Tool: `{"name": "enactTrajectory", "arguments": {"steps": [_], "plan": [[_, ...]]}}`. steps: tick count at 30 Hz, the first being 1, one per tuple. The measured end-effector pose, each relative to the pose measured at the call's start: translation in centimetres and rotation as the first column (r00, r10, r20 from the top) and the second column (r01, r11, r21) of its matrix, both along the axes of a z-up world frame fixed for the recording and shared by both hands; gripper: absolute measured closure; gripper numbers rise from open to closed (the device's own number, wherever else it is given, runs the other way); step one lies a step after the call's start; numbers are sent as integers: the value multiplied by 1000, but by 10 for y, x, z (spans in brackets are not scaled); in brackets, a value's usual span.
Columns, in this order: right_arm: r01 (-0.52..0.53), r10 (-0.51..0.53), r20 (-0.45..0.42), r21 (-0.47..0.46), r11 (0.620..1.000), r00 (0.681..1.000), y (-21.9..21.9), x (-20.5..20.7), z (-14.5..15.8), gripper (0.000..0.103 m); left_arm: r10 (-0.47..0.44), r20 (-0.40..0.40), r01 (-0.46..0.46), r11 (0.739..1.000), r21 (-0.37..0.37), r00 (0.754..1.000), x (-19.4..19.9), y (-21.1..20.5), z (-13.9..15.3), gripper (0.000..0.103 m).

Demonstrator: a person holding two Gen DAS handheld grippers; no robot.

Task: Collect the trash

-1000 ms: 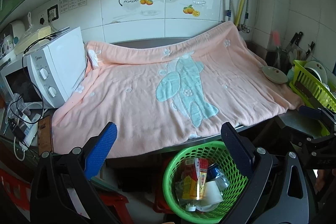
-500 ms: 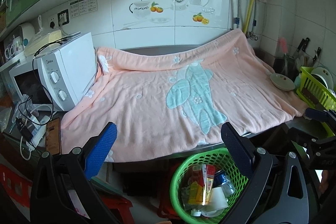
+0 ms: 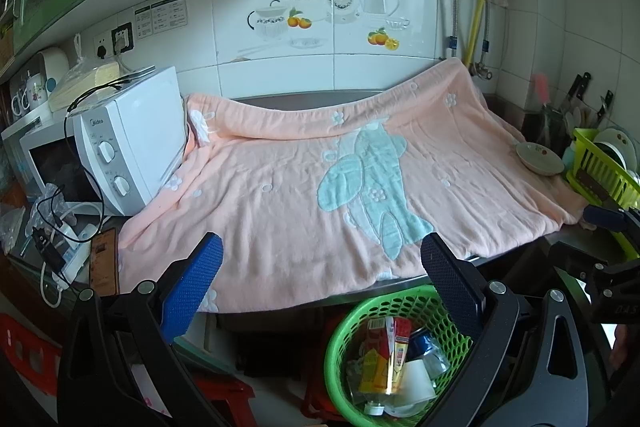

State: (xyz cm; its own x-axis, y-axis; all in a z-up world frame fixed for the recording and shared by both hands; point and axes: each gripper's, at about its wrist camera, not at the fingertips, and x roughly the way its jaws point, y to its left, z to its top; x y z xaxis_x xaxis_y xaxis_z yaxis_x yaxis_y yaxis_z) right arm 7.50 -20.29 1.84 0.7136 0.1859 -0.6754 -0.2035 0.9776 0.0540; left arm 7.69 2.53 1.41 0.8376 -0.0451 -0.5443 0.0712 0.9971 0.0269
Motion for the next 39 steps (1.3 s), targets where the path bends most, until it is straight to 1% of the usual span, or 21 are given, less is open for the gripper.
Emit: {"name": "enactTrajectory", "arguments": {"steps": [30, 39], "plan": [[0, 0, 9, 5, 1000, 1000, 3, 3, 2, 8, -7, 0, 7, 1000, -10, 1000, 2, 1, 0, 5], [3, -3, 14, 7, 1000, 1000, 4, 3, 2, 8, -6, 20, 7, 1000, -6, 1000, 1, 0, 0, 5]]}}
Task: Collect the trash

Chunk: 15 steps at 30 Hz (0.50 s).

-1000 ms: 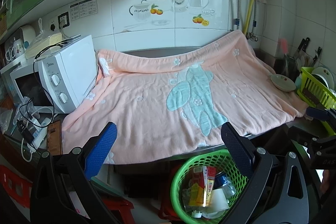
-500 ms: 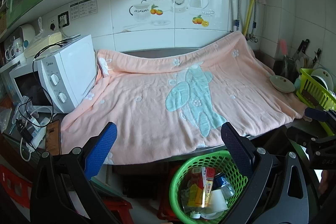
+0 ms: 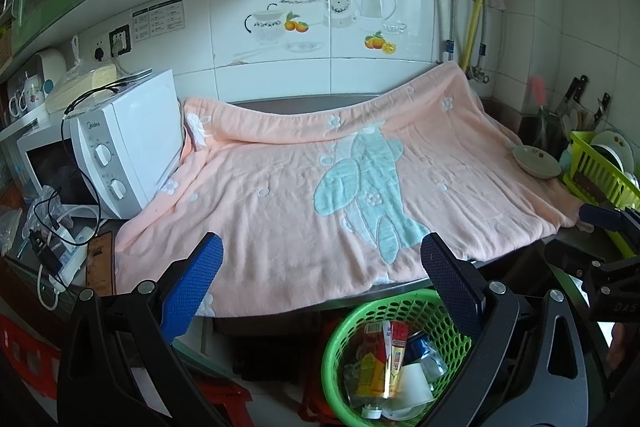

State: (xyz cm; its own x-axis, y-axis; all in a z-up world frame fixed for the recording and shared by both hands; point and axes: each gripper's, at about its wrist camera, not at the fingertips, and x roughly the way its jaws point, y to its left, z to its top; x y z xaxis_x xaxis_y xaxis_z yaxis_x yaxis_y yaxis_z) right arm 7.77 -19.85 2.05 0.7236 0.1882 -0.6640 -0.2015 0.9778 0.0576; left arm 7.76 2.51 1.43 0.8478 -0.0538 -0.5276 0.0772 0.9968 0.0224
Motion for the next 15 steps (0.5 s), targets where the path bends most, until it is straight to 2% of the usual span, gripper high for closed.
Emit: {"name": "enactTrajectory", "arguments": {"steps": [15], "plan": [[-1, 1, 14, -5, 1000, 1000, 3, -2, 3, 8, -8, -8, 8, 1000, 4, 1000, 0, 2, 1, 5]]}}
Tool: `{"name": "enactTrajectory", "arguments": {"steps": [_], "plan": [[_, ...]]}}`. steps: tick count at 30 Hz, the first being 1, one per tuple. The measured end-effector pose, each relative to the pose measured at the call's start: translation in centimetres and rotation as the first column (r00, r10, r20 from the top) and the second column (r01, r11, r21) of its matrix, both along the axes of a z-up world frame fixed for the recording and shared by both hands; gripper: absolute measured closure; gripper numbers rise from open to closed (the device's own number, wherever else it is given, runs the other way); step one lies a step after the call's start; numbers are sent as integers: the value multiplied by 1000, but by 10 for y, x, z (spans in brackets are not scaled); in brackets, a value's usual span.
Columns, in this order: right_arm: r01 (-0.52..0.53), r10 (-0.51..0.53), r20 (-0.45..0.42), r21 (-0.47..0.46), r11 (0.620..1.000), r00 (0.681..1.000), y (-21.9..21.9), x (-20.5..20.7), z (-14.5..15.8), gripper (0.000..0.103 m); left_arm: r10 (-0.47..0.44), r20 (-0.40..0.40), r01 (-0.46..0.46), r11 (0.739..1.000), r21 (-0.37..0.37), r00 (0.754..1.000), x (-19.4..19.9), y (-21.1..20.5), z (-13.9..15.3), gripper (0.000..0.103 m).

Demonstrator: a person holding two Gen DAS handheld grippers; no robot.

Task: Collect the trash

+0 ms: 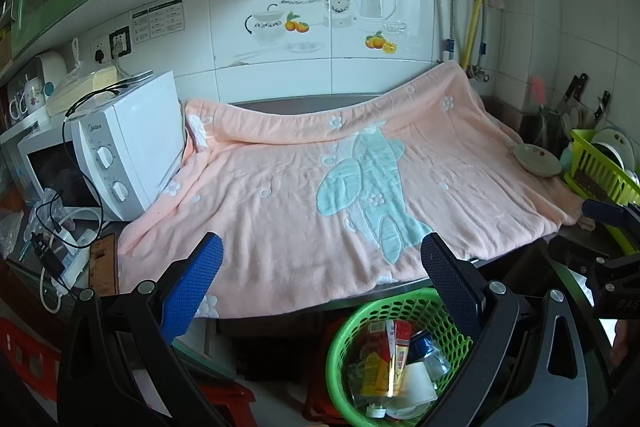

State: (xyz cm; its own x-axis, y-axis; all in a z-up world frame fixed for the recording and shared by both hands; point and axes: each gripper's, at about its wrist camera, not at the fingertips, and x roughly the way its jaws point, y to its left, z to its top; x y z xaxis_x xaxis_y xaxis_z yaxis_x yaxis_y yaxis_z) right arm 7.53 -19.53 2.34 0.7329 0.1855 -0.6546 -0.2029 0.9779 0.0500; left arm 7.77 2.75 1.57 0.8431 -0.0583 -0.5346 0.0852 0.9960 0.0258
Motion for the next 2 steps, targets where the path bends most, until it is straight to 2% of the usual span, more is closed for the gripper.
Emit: {"name": "enactTrajectory", "arguments": {"steps": [2], "plan": [[0, 0, 0, 2, 1000, 1000, 0, 0, 0, 8, 4, -2, -4, 1000, -4, 1000, 0, 2, 0, 5]]}}
